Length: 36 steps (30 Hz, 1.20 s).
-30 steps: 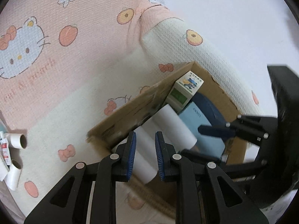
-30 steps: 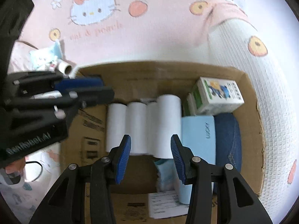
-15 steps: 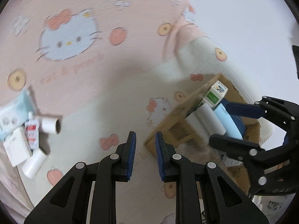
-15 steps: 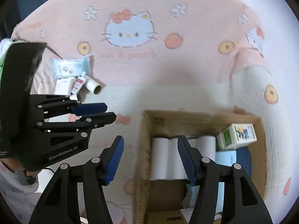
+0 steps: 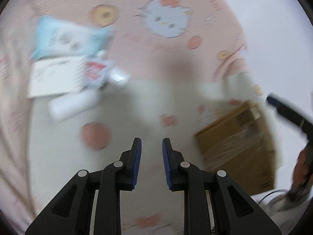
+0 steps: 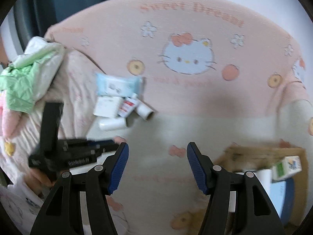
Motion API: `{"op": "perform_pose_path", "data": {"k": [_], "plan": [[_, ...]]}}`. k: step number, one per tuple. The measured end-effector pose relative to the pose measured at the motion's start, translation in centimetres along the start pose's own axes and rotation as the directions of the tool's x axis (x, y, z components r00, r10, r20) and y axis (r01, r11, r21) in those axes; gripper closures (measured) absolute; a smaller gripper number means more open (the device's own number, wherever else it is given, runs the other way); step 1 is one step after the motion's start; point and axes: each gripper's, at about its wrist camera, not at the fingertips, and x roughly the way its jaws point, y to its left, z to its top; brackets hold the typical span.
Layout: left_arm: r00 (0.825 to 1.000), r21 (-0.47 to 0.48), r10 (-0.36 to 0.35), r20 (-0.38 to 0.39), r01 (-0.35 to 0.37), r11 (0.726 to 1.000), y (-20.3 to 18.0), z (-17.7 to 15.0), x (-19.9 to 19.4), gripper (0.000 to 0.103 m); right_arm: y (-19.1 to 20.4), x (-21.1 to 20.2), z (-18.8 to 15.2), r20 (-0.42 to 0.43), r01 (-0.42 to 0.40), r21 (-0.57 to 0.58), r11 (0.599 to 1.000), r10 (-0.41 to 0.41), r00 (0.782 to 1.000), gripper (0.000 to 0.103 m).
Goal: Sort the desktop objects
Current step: 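Withdraw both grippers from the box back toward the tube pile, then move both grippers over the pile to a white paper tube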
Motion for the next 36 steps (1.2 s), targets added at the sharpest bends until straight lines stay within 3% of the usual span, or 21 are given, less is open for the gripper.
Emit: {"op": "perform_pose_path", "data": {"k": [4, 8, 11, 14, 19, 22, 24, 27, 29, 31, 36], "plan": [[0.998, -0.019, 0.067, -0.021, -0.067, 0.998, 2.3, -2.9, -1.0, 0.08, 2.8, 2.1, -0.6, 0.029, -0.009, -0.103, 0.995, 0.012, 1.0, 0.043], [0.996, -0.116, 0.092, -0.013, -0.092, 0.989, 4.7, -4.4, -2.4, 0.08, 6.4, 4.2, -1.8, 0.04, -0.015, -0.26, 0.965, 0.026, 0.999, 0.043], [0.995, -0.198, 0.101, -0.001, -0.099, 0.975, 6.4, -4.7, -3.3, 0.08, 8.7, 5.9, -2.7, 0.03, -0.037, -0.338, 0.94, 0.05, 0.998, 0.043], [0.992, -0.214, 0.128, 0.016, -0.122, 0.969, 7.4, -4.3, -3.8, 0.08, 10.1, 7.7, -2.9, 0.022, -0.088, -0.359, 0.929, 0.103, 0.994, 0.043], [0.983, -0.206, 0.179, 0.052, -0.164, 0.965, 8.3, -3.2, -4.2, 0.08, 9.4, 11.2, -2.2, 0.083, -0.145, -0.262, 0.954, 0.172, 0.982, 0.043], [0.983, -0.239, 0.171, 0.071, -0.15, 0.959, 9.0, -2.1, -4.0, 0.08, 7.6, 12.4, -1.8, 0.184, -0.201, -0.151, 0.968, 0.227, 0.956, 0.043], [0.984, -0.262, 0.158, 0.08, -0.133, 0.956, 9.5, -1.1, -3.7, 0.08, 6.5, 13.5, -1.4, 0.201, -0.237, -0.077, 0.968, 0.248, 0.948, 0.043], [0.983, -0.291, 0.167, 0.077, -0.138, 0.947, 9.9, 1.0, -3.1, 0.072, 5.7, 15.0, -0.7, 0.231, -0.211, 0.013, 0.977, 0.202, 0.952, 0.043], [0.985, -0.323, 0.16, 0.071, -0.129, 0.938, 10.3, 2.4, -2.6, 0.048, 5.6, 16.1, -0.2, 0.241, -0.15, 0.049, 0.988, 0.134, 0.961, 0.043], [0.987, -0.343, 0.14, 0.08, -0.104, 0.934, 10.8, 4.2, -2.1, 0.047, 5.8, 17.4, 0.3, 0.215, -0.088, 0.061, 0.994, 0.073, 0.974, 0.043], [0.981, -0.284, 0.165, 0.098, -0.132, 0.95, 10.4, 8.1, -0.8, 0.043, 4.4, 20.6, 1.3, 0.118, -0.122, 0.137, 0.983, 0.106, 0.987, 0.043]]}}
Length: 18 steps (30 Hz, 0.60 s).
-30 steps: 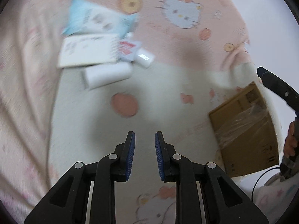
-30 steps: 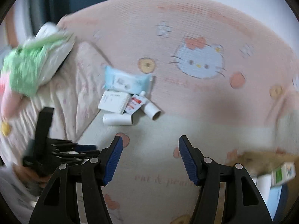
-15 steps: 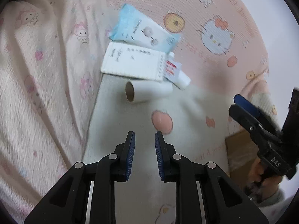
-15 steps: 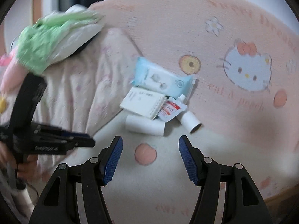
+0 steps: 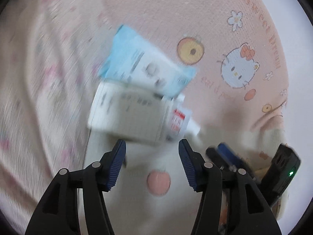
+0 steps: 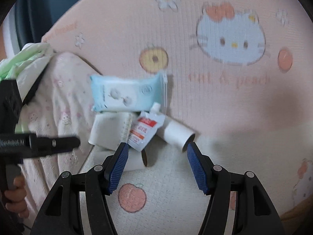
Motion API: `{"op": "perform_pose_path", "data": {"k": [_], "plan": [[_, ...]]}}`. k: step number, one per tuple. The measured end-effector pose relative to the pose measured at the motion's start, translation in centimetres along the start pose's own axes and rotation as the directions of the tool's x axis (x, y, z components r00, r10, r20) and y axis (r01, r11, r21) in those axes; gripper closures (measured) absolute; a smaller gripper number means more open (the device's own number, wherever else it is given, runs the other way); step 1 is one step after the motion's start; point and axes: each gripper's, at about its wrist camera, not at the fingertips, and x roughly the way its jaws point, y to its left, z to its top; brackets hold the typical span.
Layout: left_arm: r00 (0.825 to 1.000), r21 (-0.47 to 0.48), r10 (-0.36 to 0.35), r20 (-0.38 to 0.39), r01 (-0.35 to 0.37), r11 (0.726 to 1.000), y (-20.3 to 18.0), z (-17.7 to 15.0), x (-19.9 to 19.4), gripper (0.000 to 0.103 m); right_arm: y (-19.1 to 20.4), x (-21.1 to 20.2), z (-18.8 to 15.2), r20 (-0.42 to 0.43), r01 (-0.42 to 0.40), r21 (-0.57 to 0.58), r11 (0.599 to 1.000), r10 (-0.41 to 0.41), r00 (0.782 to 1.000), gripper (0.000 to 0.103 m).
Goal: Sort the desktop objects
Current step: 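Move both grippers over the pile to a white paper tube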
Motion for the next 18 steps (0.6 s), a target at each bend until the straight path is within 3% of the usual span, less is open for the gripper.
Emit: {"op": "perform_pose_path", "data": {"k": [5, 11, 15, 18], "plan": [[1.0, 0.065, -0.014, -0.001, 0.014, 0.998, -1.8, 3.2, 2.1, 0.043, -2.4, 2.5, -0.1, -0.074, -0.037, 0.115, 0.993, 0.046, 0.996, 0.043], [1.0, 0.076, -0.013, -0.019, 0.014, 0.997, -3.3, 6.4, 5.4, 0.044, -3.2, 4.2, -1.4, -0.131, -0.017, 0.137, 0.99, 0.035, 0.991, 0.042], [0.998, 0.129, 0.003, -0.063, 0.005, 0.992, -4.4, 6.8, 7.1, 0.054, -3.0, 4.7, -2.1, -0.163, -0.024, 0.115, 0.993, 0.043, 0.986, 0.042], [0.996, 0.161, 0.075, -0.043, -0.067, 0.985, -4.7, 6.7, 7.9, 0.072, -2.9, 4.8, -2.6, -0.171, -0.022, 0.107, 0.994, 0.04, 0.984, 0.042]]}}
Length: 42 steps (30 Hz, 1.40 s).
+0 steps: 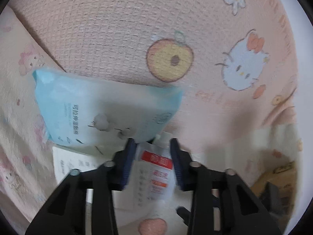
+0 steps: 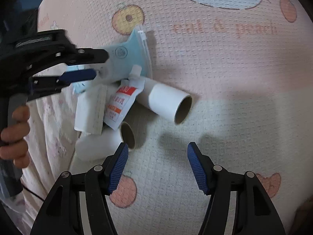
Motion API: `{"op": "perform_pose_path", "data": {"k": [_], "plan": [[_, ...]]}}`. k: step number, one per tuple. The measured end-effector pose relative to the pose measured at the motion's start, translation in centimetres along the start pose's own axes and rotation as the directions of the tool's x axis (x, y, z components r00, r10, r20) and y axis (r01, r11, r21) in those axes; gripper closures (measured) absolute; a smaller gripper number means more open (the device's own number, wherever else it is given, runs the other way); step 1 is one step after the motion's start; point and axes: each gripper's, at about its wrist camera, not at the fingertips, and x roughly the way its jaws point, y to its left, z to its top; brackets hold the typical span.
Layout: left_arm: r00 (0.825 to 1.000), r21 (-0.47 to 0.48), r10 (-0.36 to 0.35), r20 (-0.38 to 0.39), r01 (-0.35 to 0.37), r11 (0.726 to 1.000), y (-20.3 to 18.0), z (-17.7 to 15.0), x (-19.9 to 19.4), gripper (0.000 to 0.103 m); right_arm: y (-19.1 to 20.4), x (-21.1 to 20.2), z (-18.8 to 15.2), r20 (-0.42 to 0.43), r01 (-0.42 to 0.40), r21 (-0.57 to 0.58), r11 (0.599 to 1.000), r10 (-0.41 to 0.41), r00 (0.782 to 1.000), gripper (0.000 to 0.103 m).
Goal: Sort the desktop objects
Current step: 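Move both grippers over the pile to a white paper tube, then close both grippers around the white paper tube and stand it upright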
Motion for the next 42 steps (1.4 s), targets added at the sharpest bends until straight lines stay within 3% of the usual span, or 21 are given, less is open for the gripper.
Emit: {"op": "perform_pose_path", "data": {"k": [5, 8, 12, 14, 19, 22, 23, 28, 30, 33, 38, 42], "plan": [[0.997, 0.049, 0.047, -0.069, -0.044, 0.998, -0.3, -0.4, 1.4, 0.083, 0.3, 0.3, 0.0, 0.002, -0.015, 0.004, 1.0, 0.015, 1.0, 0.042], [0.993, 0.101, 0.054, -0.105, -0.043, 0.994, -0.7, -0.8, 1.7, 0.084, 0.7, 0.7, 0.1, 0.006, -0.024, -0.017, 1.0, 0.024, 1.0, 0.042], [0.978, 0.218, 0.142, -0.151, -0.107, 0.97, -1.7, -1.7, 2.1, 0.084, 1.2, 1.5, -0.1, -0.02, -0.044, -0.021, 0.999, 0.043, 0.999, 0.042], [0.97, 0.25, 0.155, -0.186, -0.106, 0.962, -2.0, -2.2, 2.3, 0.084, 1.3, 1.6, -0.4, -0.028, -0.08, -0.007, 0.997, 0.08, 0.996, 0.042], [0.928, 0.274, 0.193, -0.32, -0.104, 0.956, -1.6, -4.0, 2.5, 0.085, 2.5, 1.6, -1.3, -0.048, -0.116, -0.08, 0.99, 0.112, 0.993, 0.042], [0.89, 0.319, 0.307, -0.337, -0.199, 0.927, -0.9, -5.4, 2.4, 0.085, 2.8, 1.3, -1.6, -0.051, -0.115, -0.117, 0.986, 0.109, 0.993, 0.042], [0.885, 0.321, 0.316, -0.341, -0.206, 0.924, -0.6, -5.7, 2.4, 0.085, 2.6, 1.0, -1.8, -0.047, -0.106, -0.12, 0.987, 0.101, 0.994, 0.042], [0.897, 0.152, 0.217, -0.386, -0.171, 0.974, 2.6, -7.0, 1.2, 0.085, 1.7, 1.0, -1.8, -0.055, -0.126, -0.092, 0.988, 0.121, 0.991, 0.042], [0.914, 0.092, 0.149, -0.379, -0.123, 0.988, 3.3, -7.5, 0.6, 0.085, 1.4, 1.2, -1.7, -0.066, -0.132, -0.068, 0.989, 0.128, 0.99, 0.043], [0.924, 0.079, 0.094, -0.37, -0.07, 0.994, 3.4, -8.0, 0.3, 0.085, 1.9, 1.3, -1.0, -0.087, -0.153, -0.033, 0.988, 0.149, 0.985, 0.043], [0.946, 0.078, 0.073, -0.317, -0.051, 0.996, 3.1, -9.1, -0.2, 0.085, 1.8, 1.3, -1.0, -0.125, -0.17, 0.008, 0.985, 0.169, 0.978, 0.043], [0.936, -0.003, -0.028, -0.35, 0.029, 1.0, 3.4, -10.8, 0.3, 0.085, 1.2, 1.1, -1.4, -0.126, -0.198, 0.05, 0.979, 0.203, 0.971, 0.05]]}}
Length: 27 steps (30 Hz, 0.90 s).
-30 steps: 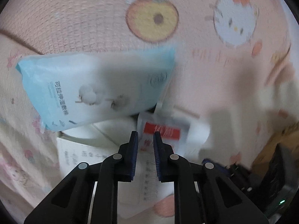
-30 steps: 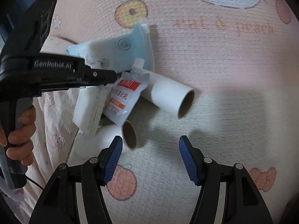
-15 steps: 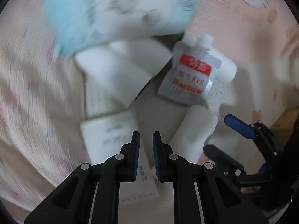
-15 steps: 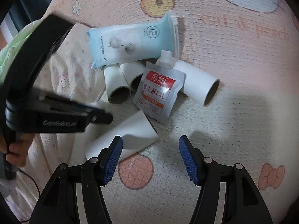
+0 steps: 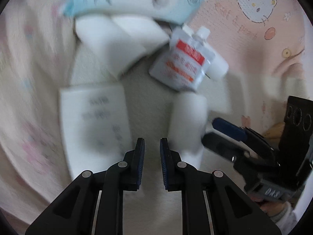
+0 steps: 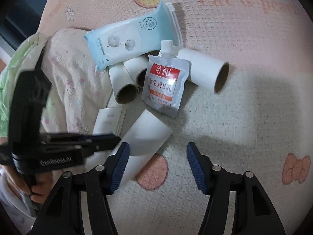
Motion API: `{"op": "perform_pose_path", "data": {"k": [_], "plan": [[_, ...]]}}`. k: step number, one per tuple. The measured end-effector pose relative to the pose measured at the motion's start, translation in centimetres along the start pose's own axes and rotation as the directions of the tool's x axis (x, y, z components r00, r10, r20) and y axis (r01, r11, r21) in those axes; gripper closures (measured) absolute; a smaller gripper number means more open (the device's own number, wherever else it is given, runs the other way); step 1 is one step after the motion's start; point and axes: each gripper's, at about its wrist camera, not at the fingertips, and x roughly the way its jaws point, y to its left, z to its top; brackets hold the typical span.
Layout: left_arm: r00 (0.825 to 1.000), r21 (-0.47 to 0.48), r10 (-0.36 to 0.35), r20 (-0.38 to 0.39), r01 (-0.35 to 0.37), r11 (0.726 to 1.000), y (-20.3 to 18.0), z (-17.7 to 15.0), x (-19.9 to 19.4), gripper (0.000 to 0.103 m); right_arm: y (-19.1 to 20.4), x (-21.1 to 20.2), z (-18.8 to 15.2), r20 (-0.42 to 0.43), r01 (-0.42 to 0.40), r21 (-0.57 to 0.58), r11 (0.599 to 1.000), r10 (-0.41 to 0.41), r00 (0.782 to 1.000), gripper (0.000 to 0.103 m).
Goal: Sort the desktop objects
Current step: 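Close both grippers around the white paper tube and stand it upright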
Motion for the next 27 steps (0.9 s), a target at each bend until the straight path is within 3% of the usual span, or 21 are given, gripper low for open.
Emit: {"op": "perform_pose_path", "data": {"k": [2, 4, 7, 11, 13, 16, 20, 23, 27], "plan": [[0.999, -0.015, -0.035, -0.008, 0.035, 0.999, 0.1, -1.4, 0.7, 0.085, -0.2, -0.3, -0.1, -0.002, -0.01, 0.018, 1.0, 0.01, 1.0, 0.054], [0.998, -0.001, -0.043, 0.041, 0.043, 0.999, -0.3, -2.0, 0.7, 0.085, -0.5, -0.9, -0.4, -0.001, -0.027, 0.029, 0.999, 0.027, 1.0, 0.063], [0.986, -0.016, -0.144, 0.086, 0.145, 0.989, -0.8, -3.2, 0.2, 0.087, -0.3, -1.1, -0.8, -0.028, -0.034, 0.016, 0.999, 0.034, 0.999, 0.067], [0.971, 0.006, -0.183, 0.15, 0.185, 0.983, -2.5, -4.0, -0.6, 0.089, 0.1, -1.8, -1.3, -0.021, 0.042, -0.027, 0.999, -0.042, 0.999, 0.067], [0.961, -0.005, -0.23, 0.153, 0.234, 0.972, -2.4, -4.3, -0.2, 0.089, 0.1, -2.2, -1.2, -0.019, 0.011, 0.001, 1.0, -0.011, 1.0, 0.068], [0.932, -0.076, -0.335, 0.136, 0.347, 0.935, -2.7, -4.4, 1.0, 0.086, -0.6, -3.4, -1.4, -0.02, -0.022, 0.045, 0.999, 0.022, 1.0, 0.068], [0.924, -0.098, -0.347, 0.159, 0.365, 0.926, -3.1, -4.9, 1.7, 0.079, -0.3, -4.5, -1.7, -0.015, 0.037, 0.008, 0.999, -0.037, 0.999, 0.068], [0.916, -0.103, -0.369, 0.156, 0.386, 0.917, -1.3, -5.6, 0.8, 0.075, -0.5, -5.1, -1.6, -0.014, 0.067, 0.019, 0.998, -0.067, 0.998, 0.068], [0.923, -0.094, -0.339, 0.181, 0.36, 0.928, -2.3, -3.9, 0.5, 0.062, -1.7, -6.0, -1.7, -0.014, 0.072, 0.029, 0.997, -0.072, 0.997, 0.068]]}}
